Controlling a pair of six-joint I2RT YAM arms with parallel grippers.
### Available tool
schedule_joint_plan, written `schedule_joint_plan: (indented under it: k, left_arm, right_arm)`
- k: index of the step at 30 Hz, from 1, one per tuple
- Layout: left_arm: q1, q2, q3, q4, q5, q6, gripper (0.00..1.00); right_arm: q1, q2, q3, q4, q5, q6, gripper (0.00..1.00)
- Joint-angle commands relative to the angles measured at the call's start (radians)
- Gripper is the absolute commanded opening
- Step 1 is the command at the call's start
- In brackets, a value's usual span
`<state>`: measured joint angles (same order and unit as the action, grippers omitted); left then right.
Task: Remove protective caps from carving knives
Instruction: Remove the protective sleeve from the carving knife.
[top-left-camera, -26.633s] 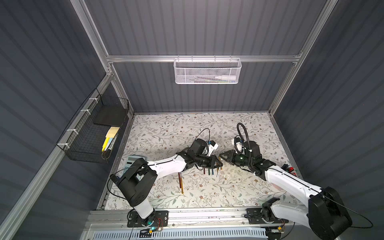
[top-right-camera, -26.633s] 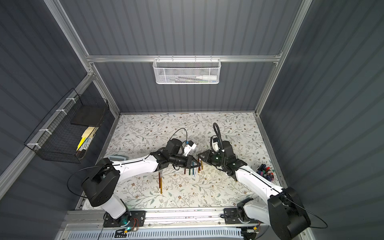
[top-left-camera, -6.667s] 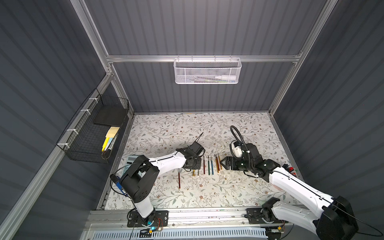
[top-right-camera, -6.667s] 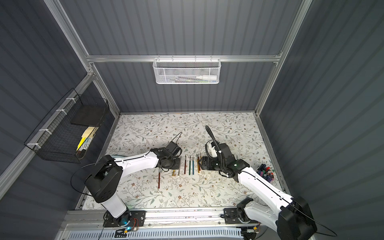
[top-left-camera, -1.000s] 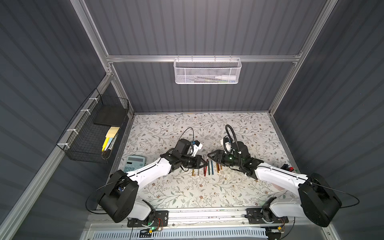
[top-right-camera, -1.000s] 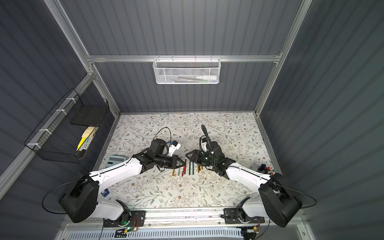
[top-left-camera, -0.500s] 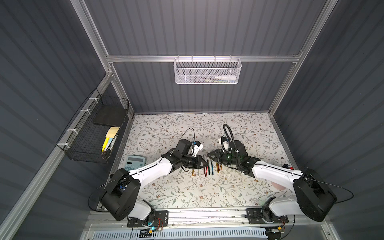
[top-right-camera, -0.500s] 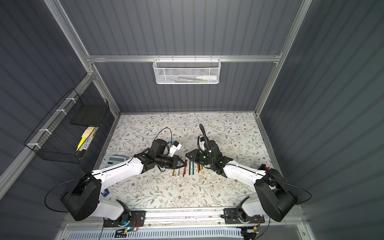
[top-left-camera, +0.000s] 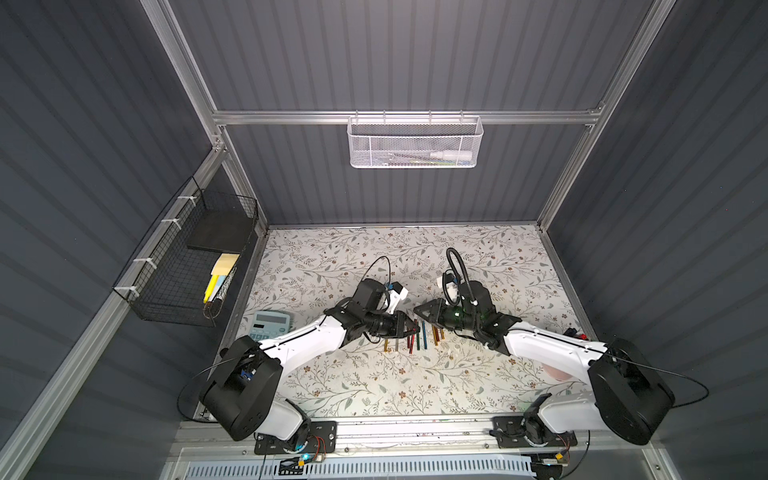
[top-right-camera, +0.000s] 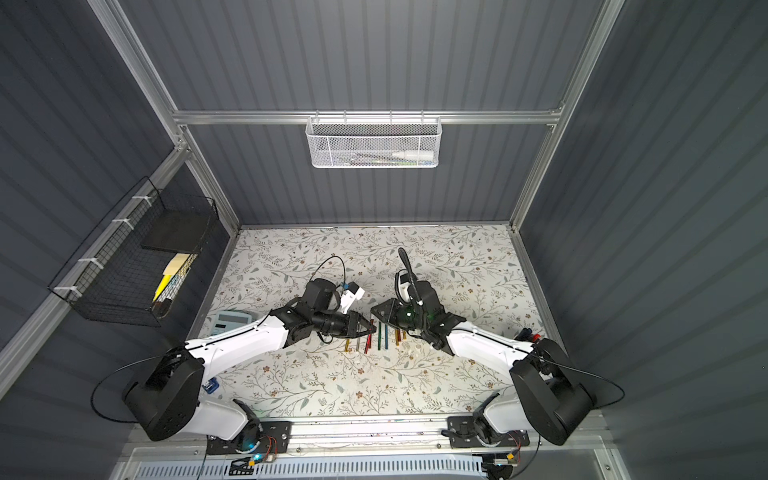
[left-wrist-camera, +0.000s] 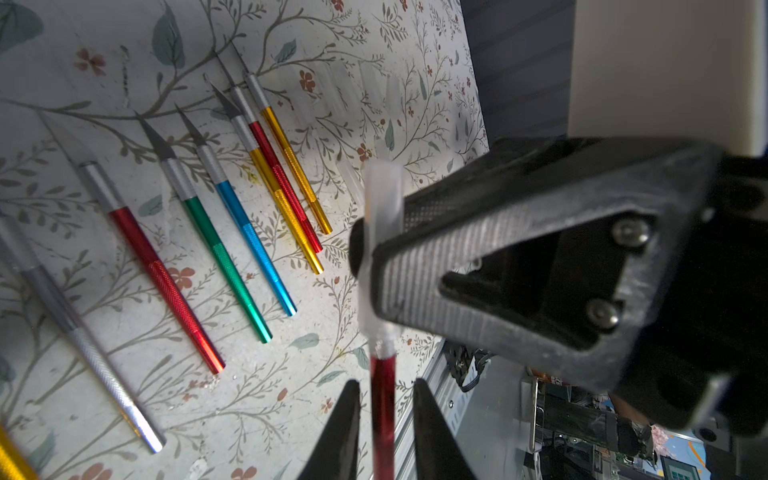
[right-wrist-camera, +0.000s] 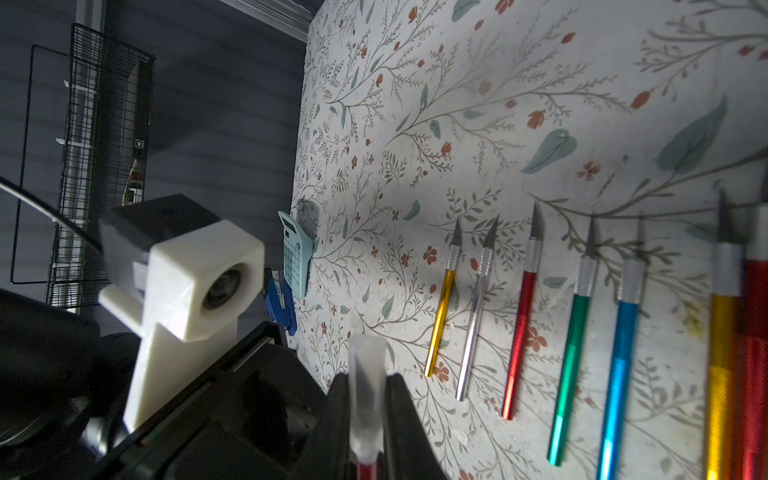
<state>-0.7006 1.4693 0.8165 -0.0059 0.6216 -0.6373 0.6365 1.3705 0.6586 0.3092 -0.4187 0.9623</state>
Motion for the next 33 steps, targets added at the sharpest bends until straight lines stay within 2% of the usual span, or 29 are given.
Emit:
schedule_joint_plan:
  k: [1, 4, 7, 12, 33]
  left_arm:
    - [-0.008, 0.02, -0.011, 0.023, -0.001, -0.011, 0.2]
    - [-0.01, 0.016, -0.009, 0.017, -0.007, -0.01, 0.11]
    - [-0.01, 0.01, -0.011, 0.011, -0.014, -0.008, 0.05]
    - [-0.009, 0.008, -0.012, 0.006, -0.009, -0.006, 0.02]
    - [-0.018, -0.004, -0.02, 0.025, 0.0, -0.006, 0.0]
  right_arm:
    - [0.004, -0.021, 0.021, -0.011, 0.004, 0.002, 0.1]
    - [0.004, -0.024, 0.021, -0.018, 0.005, -0.002, 0.1]
    - [0.003, -0.021, 0.019, -0.016, 0.002, 0.001, 0.17]
    - [0.004, -0.014, 0.018, -0.007, -0.009, 0.001, 0.26]
    - [0.008, 0.028, 0.04, 0.011, -0.025, 0.012, 0.28]
